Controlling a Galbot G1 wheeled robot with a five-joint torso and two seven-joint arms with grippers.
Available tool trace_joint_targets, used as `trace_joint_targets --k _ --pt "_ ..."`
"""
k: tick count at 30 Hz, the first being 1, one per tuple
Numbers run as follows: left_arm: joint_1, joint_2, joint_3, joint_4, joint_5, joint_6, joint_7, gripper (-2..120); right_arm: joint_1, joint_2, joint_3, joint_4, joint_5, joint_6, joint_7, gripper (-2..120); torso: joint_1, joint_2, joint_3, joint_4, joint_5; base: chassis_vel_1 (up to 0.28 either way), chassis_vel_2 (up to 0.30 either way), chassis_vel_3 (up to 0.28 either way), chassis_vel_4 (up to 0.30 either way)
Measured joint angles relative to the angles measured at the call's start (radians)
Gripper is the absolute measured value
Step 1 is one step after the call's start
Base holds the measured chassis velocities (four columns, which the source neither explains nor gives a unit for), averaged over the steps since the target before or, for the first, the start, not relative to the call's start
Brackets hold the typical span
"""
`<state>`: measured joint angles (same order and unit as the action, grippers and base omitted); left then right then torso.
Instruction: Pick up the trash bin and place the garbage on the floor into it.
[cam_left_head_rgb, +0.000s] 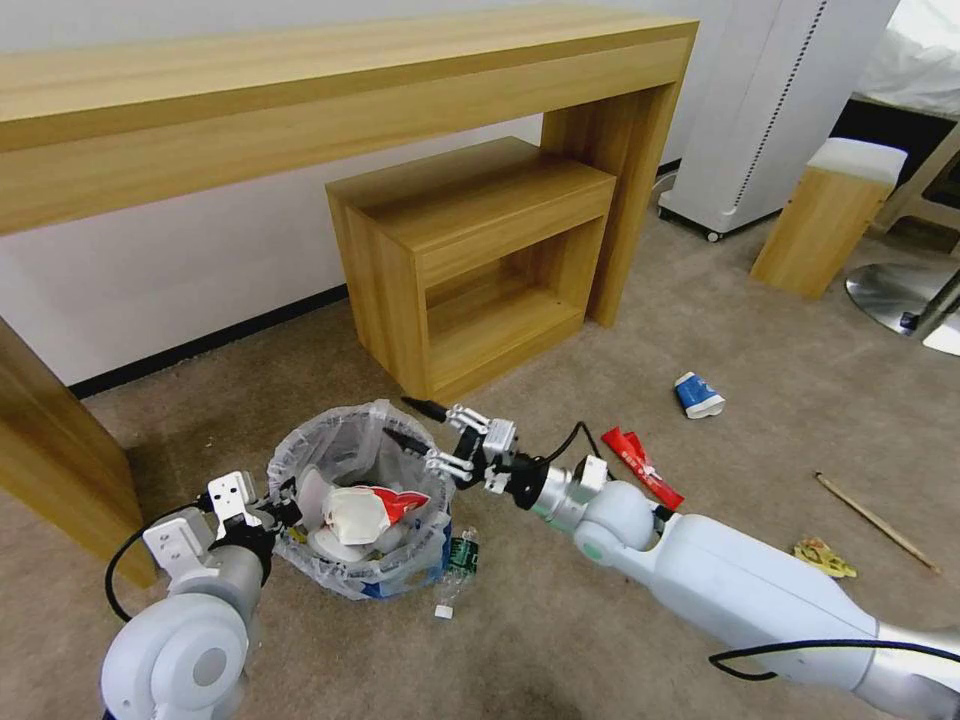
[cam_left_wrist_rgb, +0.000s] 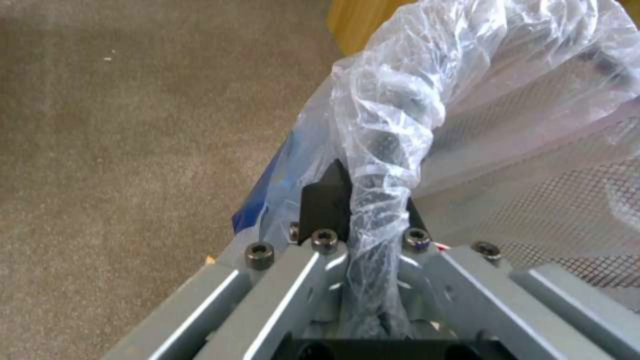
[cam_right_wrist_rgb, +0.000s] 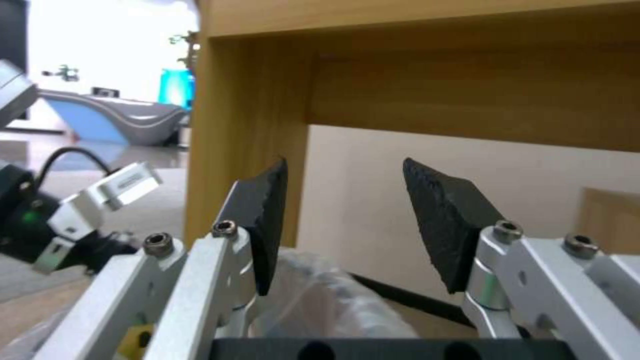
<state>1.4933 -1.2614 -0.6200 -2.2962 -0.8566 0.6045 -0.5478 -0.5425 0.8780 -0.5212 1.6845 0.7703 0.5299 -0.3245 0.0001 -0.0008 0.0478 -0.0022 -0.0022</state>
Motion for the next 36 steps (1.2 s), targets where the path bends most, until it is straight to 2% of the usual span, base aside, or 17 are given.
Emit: trace_joint_targets --k 3,20,27,36 --pt "-0.001 0.005 0.001 0.008 -0.002 0.0 -0.003 1 -0.048 -0.023 0.057 0.027 0.006 -0.011 0.016 49 0.0 0.0 0.0 0.0 0.0002 0.0 0.0 0.0 0.0" --pt "0.024 0.033 -0.013 -0.015 -0.024 -0.001 -0.017 1 -0.146 -0.058 0.184 0.077 0.009 -0.039 0.051 51 0.0 0.0 0.0 0.0001 0.0002 0.0 0.0 0.0 0.0" --pt "0.034 0.05 -0.012 -0.021 -0.026 -0.001 -0.018 1 -0.297 -0.088 0.314 0.115 -0.021 -0.051 0.064 54 0.0 0.0 0.0 0.0 0.0002 0.0 0.0 0.0 0.0" --pt "0.046 0.074 -0.012 -0.029 -0.04 -0.001 -0.029 1 -0.493 -0.118 0.551 0.142 -0.089 -0.075 0.085 59 0.0 0.0 0.0 -0.0001 0.0002 0.0 0.0 0.0 0.0"
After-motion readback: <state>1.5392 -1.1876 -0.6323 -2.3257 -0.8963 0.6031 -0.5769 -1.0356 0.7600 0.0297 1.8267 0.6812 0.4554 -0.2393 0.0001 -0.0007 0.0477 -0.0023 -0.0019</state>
